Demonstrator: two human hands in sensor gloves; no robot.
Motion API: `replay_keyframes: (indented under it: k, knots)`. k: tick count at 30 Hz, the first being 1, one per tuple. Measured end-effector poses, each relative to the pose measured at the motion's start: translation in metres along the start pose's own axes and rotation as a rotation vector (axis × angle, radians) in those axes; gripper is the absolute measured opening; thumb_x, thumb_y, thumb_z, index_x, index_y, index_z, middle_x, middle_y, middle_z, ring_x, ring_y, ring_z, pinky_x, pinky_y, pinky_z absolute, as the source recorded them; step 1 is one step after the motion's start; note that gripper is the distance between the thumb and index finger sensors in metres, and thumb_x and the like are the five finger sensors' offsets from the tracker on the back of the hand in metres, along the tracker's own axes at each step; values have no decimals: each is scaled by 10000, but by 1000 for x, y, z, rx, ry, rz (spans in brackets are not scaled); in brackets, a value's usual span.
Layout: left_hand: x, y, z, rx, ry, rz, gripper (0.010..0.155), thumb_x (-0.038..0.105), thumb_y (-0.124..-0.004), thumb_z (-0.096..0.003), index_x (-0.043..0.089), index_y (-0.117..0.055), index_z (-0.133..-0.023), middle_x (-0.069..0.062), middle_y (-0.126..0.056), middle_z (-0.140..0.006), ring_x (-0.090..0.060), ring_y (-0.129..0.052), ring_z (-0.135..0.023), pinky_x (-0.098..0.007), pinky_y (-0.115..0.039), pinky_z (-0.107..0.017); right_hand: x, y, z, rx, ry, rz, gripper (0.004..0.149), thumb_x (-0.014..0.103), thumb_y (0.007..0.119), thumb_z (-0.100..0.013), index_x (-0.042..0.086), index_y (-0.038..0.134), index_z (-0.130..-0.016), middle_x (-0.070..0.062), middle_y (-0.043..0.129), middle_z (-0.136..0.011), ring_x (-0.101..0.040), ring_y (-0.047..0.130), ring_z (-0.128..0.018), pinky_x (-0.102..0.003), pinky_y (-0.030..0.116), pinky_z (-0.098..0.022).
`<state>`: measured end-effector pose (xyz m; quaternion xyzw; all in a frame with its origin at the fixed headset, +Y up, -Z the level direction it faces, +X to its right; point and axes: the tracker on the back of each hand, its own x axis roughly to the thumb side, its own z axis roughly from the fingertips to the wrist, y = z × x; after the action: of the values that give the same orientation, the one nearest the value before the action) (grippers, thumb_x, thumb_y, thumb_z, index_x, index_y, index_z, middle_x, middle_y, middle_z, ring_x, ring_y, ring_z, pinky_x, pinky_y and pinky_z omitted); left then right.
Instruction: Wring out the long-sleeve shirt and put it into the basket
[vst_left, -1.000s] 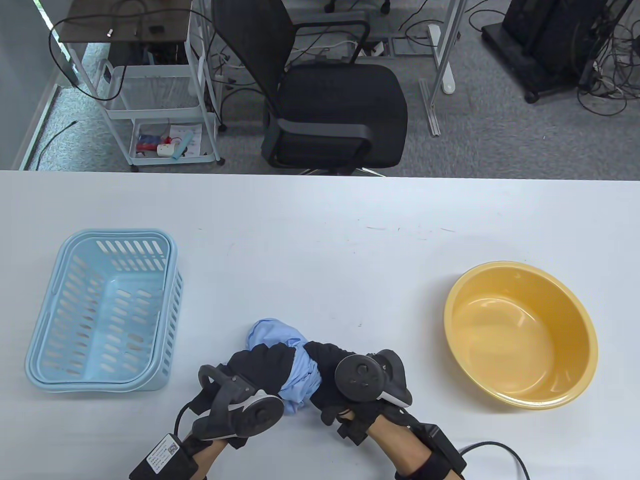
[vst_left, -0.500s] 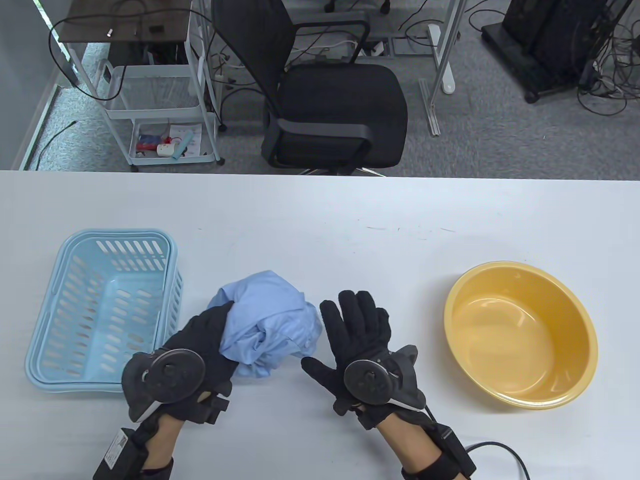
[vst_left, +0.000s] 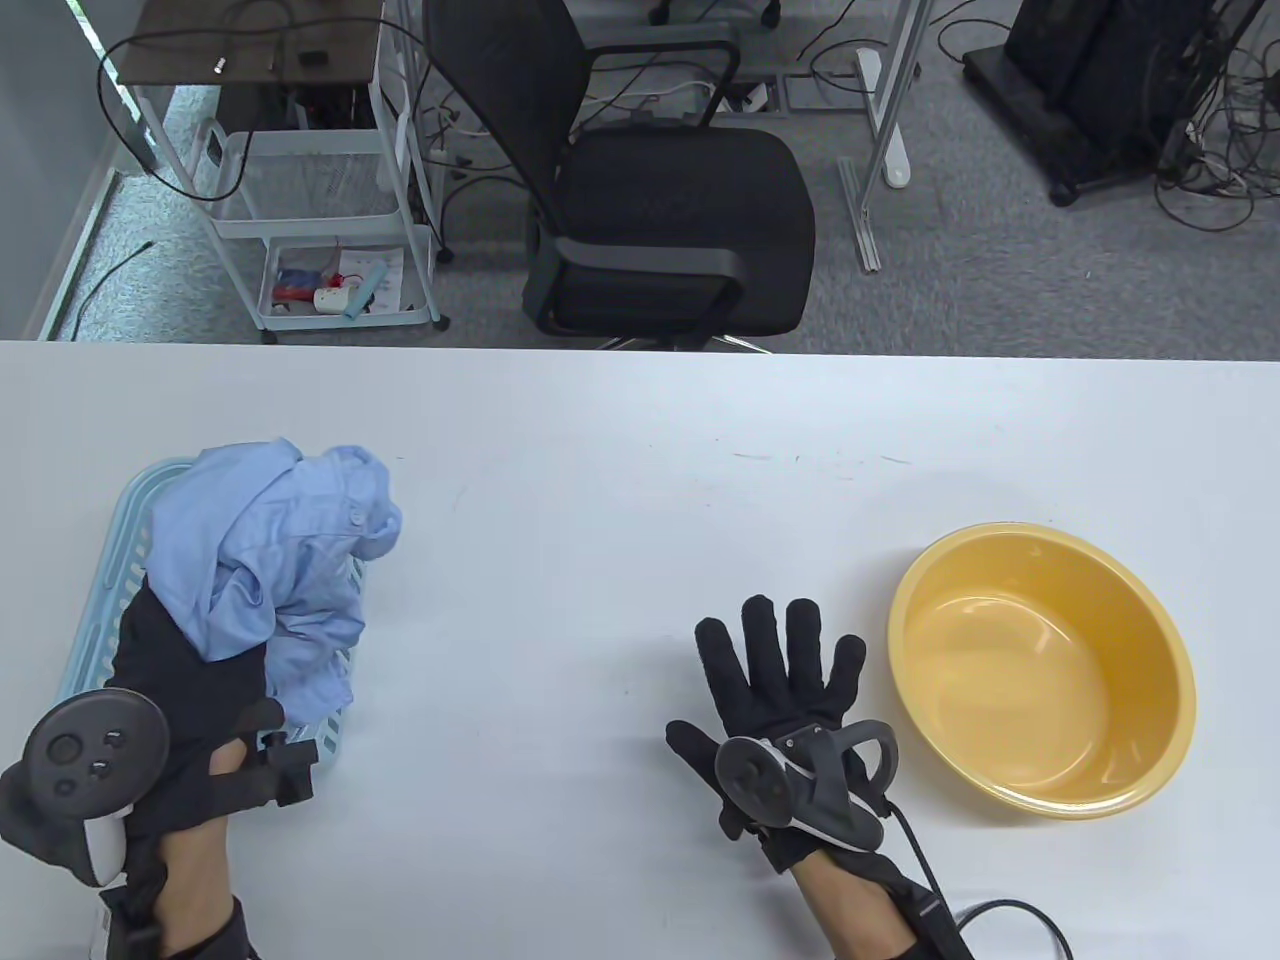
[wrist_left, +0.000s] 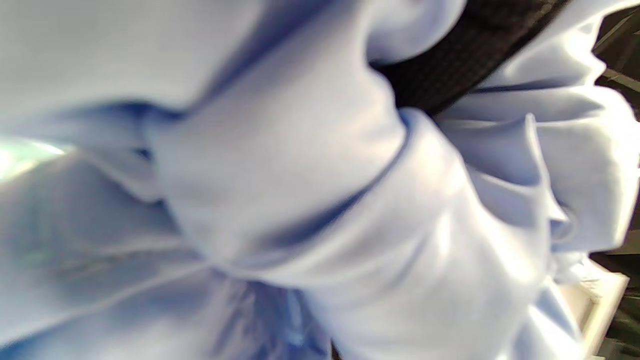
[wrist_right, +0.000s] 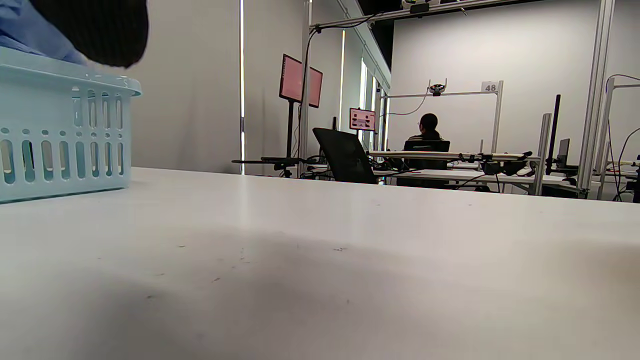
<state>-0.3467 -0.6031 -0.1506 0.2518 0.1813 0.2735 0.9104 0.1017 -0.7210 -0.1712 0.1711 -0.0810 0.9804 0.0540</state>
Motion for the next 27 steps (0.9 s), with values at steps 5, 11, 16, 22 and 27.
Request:
replay_keyframes:
  k: [5,11,16,22,27]
  knots:
    - [-18,-8,-9,-40,166,-150,790,435,-959,-427,182,-585,-1075,-59,-735,-998,-359,-986,-660,-417,-886,-397,-4,6,-1,34,15,-29,966,707,694,-530,201,127,-1126,-190,0,-1137,-513,-72,-972,-832,91,-587]
    - [-23,-11,-15,-154,240,-217,939,568,-921,-410,166,-464,-1124,-113,-607,-1083,-413,-919,-787,-477,-859,-510,-4,14,-4,100,15,-39,969,703,697,-532,199,119,-1124,-188,-3,-1136,-512,-67,-974,-831,95,-589]
    - [-20,-13,-14,-190,208,-210,987,644,-870,-418,212,-374,-1153,-149,-465,-1155,-498,-722,-991,-634,-678,-680,-5,14,-5,111,21,-51,970,703,696,-532,198,117,-1124,-189,-5,-1135,-514,-61,-977,-831,98,-590]
    - [1,-13,-5,-139,85,-228,927,715,-777,-436,279,-396,-1160,-121,-387,-1196,-490,-532,-1115,-721,-474,-752,-7,13,-5,109,24,-67,971,704,696,-531,196,120,-1125,-192,3,-1137,-520,-42,-984,-832,105,-589]
    - [23,-28,9,-159,-99,-162,906,756,-729,-431,288,-446,-1154,-76,-352,-1216,-459,-439,-1161,-732,-394,-767,-7,14,-6,117,22,-83,968,711,691,-532,200,122,-1126,-190,4,-1140,-540,-23,-985,-840,123,-585]
